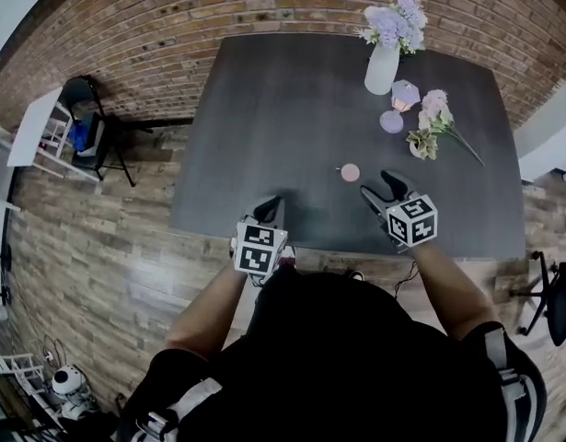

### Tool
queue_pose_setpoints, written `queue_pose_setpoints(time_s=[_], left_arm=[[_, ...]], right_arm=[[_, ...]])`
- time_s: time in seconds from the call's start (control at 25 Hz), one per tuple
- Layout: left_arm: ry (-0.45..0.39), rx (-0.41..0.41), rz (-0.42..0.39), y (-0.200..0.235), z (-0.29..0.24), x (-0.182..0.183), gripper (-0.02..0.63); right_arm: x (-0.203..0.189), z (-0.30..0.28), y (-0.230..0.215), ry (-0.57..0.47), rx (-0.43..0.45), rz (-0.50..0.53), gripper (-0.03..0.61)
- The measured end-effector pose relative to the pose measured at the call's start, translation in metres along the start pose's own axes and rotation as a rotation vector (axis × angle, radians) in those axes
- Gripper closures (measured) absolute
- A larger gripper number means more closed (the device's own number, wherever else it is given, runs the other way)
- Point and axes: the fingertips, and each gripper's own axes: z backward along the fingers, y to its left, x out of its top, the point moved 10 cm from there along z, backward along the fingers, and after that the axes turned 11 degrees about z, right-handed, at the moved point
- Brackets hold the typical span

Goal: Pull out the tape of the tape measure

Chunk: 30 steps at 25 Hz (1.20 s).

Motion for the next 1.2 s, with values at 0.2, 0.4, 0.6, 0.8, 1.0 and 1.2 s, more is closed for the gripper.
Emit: queue_pose_setpoints(time_s=[0.2,0.4,0.6,0.8,1.0,1.2], left_arm=[[-0.002,-0.104,-0.073,0.044,-0.027,0.02,0.604],[0.002,-0.18,-0.101,0.067,-0.057,0.035,0.604],[0.018,-0.206,-0.082,0.064,-0.072,0.042,0.604],[0.024,-0.192,-0.052,0.047,-0.074,0.041,0.604],[0.034,-0.151,-0.043,0.042,-0.072,0.039,0.604],[0.041,-0.124,-0.037,0.039,-0.073,0.042,0.604]], right_arm=[[0.0,-0.051,0.015,0.128,-0.011,0.065,0.306],[-0.016,-0.073,0.015,0.275,-0.001,0.078,0.293],[-0.017,-0.082,0.009,0.327,0.012,0.125,0.291],[-0.021,-0.09,-0.006,0.336,0.06,0.112,0.293],[-0.023,-0.098,-0.012,0.33,0.125,0.132,0.298],[-0.022,-0.098,-0.015,0.336,0.144,0.153,0.367]])
